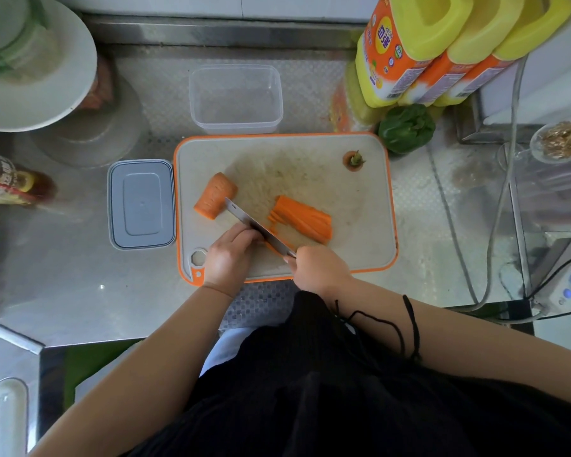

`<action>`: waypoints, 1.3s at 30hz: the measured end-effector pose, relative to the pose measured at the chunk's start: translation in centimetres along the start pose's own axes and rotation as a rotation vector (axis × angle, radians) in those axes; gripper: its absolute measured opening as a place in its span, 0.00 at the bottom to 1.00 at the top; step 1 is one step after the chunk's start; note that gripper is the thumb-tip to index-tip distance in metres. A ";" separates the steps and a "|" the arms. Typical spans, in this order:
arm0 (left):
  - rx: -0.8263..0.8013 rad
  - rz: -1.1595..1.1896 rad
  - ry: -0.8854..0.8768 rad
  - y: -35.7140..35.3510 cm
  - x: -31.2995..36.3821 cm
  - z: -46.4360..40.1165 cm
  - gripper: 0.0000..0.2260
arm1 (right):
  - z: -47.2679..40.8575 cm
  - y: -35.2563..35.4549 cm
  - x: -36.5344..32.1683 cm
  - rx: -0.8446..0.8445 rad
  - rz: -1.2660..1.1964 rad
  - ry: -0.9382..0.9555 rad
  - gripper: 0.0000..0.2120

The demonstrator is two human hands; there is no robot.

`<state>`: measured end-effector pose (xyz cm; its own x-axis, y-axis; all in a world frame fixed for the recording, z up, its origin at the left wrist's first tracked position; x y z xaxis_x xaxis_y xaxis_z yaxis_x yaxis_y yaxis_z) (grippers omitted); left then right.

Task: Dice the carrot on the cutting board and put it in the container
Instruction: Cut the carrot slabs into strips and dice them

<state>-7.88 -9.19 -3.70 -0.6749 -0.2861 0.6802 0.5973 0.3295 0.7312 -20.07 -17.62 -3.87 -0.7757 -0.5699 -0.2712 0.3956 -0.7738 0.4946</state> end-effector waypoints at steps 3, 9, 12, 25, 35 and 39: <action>0.002 -0.008 -0.006 0.0 0.1 0.1 0.09 | 0.0 -0.4 0.0 0.018 -0.002 0.014 0.15; -0.006 -0.040 0.019 0.0 0.3 0.0 0.11 | -0.5 0.8 1.3 0.035 -0.085 0.037 0.20; -0.022 -0.043 0.045 -0.2 0.2 0.0 0.11 | -0.5 1.0 1.4 0.027 -0.087 0.049 0.20; -0.140 -0.242 -0.073 -0.7 1.5 -0.5 0.10 | 0.1 0.7 1.1 0.054 -0.139 0.076 0.22; -0.120 -0.288 -0.132 -0.2 2.5 -0.5 0.07 | 1.4 1.7 2.0 0.107 -0.150 0.077 0.21; -0.039 -0.287 -0.162 1.3 3.4 0.3 0.06 | 1.6 1.6 2.0 0.115 -0.136 0.089 0.20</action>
<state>-9.51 -9.48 -0.49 -0.8761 -0.2145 0.4318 0.3873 0.2203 0.8953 -21.83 -19.58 -2.27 -0.7694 -0.4885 -0.4115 0.2273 -0.8114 0.5385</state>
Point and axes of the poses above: each hand's wrist, its own z-axis away from the middle knuckle, its own y-axis out of the back of the hand, x = y × z, the point moved 9 cm from there along -z, towards the middle knuckle, and after that the axes turned 10 degrees about -x, right-handed, at the moved point
